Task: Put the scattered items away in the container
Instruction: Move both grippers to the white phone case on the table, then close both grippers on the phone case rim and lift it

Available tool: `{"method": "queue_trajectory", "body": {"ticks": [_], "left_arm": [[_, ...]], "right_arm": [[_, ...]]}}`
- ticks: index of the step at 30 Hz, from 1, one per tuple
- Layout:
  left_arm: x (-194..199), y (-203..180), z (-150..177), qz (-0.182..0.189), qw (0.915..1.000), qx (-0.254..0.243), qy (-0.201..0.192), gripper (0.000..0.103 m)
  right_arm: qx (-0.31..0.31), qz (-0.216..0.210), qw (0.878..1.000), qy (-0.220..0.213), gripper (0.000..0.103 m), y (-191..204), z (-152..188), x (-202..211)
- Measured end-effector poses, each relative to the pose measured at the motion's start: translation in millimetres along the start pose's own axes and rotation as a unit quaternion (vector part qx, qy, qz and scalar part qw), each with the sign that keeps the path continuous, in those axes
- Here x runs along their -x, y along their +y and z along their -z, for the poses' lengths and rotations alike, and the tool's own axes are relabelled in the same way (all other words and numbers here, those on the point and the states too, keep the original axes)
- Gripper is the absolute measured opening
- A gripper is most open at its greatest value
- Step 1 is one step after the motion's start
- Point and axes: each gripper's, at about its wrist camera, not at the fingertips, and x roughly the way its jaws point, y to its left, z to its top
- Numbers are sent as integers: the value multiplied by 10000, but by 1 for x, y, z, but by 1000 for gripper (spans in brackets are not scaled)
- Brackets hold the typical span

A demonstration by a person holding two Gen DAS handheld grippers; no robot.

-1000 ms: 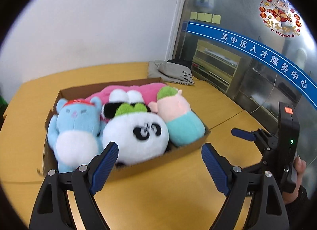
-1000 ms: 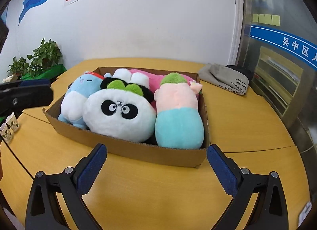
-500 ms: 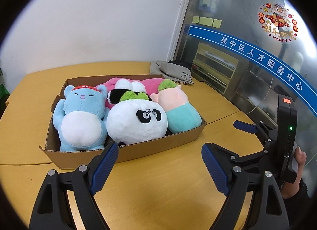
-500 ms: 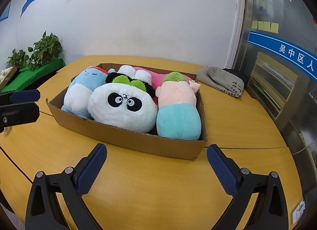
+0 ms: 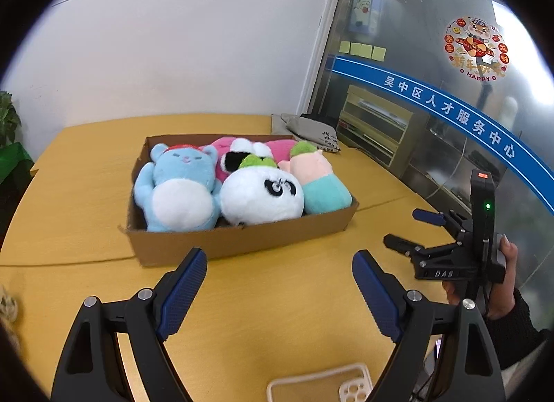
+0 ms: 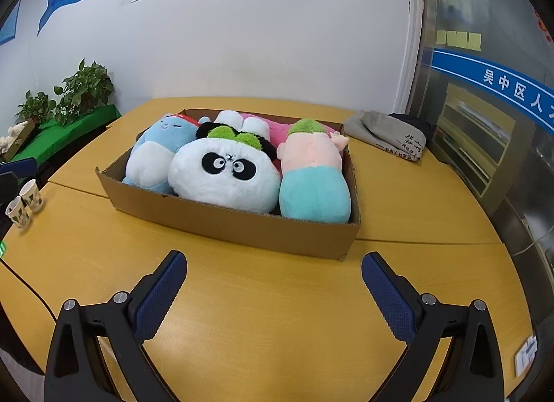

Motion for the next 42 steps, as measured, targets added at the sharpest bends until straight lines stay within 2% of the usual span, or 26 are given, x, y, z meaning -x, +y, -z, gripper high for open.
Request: {"method": "queue_trajectory", "body": {"ticks": [4, 6, 10, 13, 17, 21, 23, 27, 28, 29, 32, 35, 37, 38, 39, 41, 42], "left_arm": [[16, 2, 28, -13, 9990, -160, 416, 87], [12, 1, 44, 124, 9976, -176, 651, 87], [-12, -1, 80, 405, 9923, -122, 1166, 87], [-34, 5, 105, 628, 9869, 151, 1477, 87], [-59, 17, 132, 819, 9785, 551, 1809, 87], [-76, 16, 151, 896, 9712, 668, 2104, 86], [-83, 13, 159, 960, 9680, 694, 2211, 85], [-85, 7, 161, 983, 9694, 716, 2131, 85], [-86, 6, 161, 978, 9698, 736, 2111, 85], [-86, 4, 160, 929, 9706, 714, 2103, 85], [-85, -1, 161, 772, 9735, 680, 2044, 85], [-85, -5, 160, 722, 9749, 762, 1963, 84], [-86, -6, 160, 678, 9756, 820, 1919, 78], [-86, -6, 160, 660, 9755, 895, 1899, 69], [-87, -6, 160, 658, 9747, 965, 1907, 46], [-91, -7, 163, 534, 9733, 1098, 1943, 14], [-92, -7, 164, 519, 9728, 1165, 1934, 14]], "right_arm": [[-134, -214, 9997, 76, 103, -4, 28, 23], [-294, -483, 9981, 225, 103, -3, 47, 31], [-424, -816, 9936, 648, 103, 12, 95, 37], [-472, -1049, 9879, 1038, 100, 29, 129, 32], [-346, -1168, 9825, 1409, 94, 52, 157, 22], [-198, -1069, 9819, 1552, 87, 63, 163, 13], [-104, -1075, 9807, 1632, 78, 67, 164, 7], [51, -1123, 9784, 1735, 67, 73, 169, -3], [130, -1078, 9794, 1705, 61, 75, 169, -4], [193, -1048, 9800, 1682, 49, 77, 168, -4], [291, -1045, 9810, 1607, 26, 75, 163, -9], [331, -928, 9835, 1516, 17, 71, 159, -13], [300, -825, 9853, 1466, 15, 68, 157, -15], [286, -803, 9858, 1449, 14, 68, 158, -15], [273, -782, 9862, 1432, 13, 69, 158, -15], [238, -647, 9879, 1392, 9, 68, 159, -14], [215, -551, 9888, 1371, 9, 66, 159, -13]]}}
